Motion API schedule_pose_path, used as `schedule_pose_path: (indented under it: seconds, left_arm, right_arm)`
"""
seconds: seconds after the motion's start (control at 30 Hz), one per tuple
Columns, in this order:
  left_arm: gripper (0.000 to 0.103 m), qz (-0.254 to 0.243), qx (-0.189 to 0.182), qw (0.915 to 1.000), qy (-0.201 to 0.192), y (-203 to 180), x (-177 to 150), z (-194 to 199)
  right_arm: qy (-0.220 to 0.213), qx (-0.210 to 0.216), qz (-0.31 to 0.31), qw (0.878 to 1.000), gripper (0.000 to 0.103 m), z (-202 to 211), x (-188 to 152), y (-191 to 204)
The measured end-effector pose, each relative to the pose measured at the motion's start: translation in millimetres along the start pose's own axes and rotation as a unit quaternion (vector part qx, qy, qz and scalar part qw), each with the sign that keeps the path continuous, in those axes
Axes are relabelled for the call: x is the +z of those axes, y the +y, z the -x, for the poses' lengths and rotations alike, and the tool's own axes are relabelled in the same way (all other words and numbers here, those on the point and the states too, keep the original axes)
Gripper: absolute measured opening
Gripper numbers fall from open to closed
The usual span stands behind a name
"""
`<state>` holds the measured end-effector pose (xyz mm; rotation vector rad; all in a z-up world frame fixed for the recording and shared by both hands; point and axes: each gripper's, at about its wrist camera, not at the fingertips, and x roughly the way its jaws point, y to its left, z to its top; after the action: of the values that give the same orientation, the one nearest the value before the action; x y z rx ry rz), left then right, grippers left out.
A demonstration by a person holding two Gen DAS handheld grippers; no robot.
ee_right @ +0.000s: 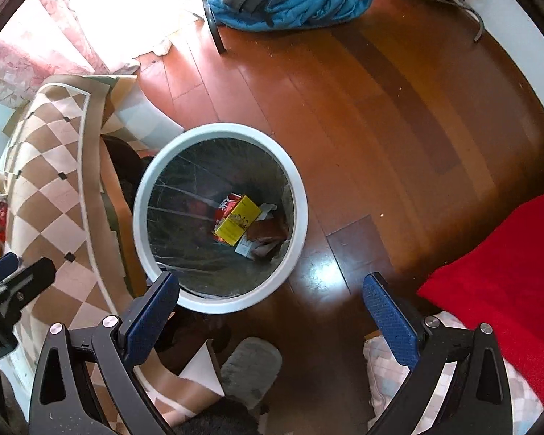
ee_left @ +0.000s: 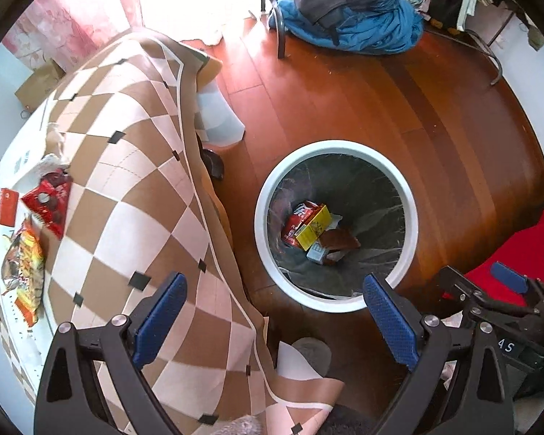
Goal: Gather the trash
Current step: 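Open both tools to drop the packet and pack into the bin, then grasp the yellow-orange chip bag with the right tool while the left tool grasps the clear lid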
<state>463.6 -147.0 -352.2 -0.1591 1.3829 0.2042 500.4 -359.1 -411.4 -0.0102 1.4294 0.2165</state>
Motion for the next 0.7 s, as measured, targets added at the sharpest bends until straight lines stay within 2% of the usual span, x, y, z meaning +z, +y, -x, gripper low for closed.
schedule_pose_path:
  seconds: [0.3,0.6,0.7]
  left_arm:
    - [0.099,-0.001,-0.008,0.9995,-0.03,-0.1,-15.9,41.8]
    - [0.099,0.01,-0.016,0.9957,-0.09,16.9,-36.8,108.4]
    - [0.099,0.012,-0.019,0.9933,-0.114,23.4,-47.6,133.2]
  right_arm:
    - [-0.033,-0.015,0.018,0.999,0.102,56.9,-12.2,10.4]
    - [-0.089,-0.018,0.03,0.995,0.102,132.0,-31.8,28.7]
    - [-0.111,-0.006,0.019,0.994,0.102,162.1,-41.2,33.4]
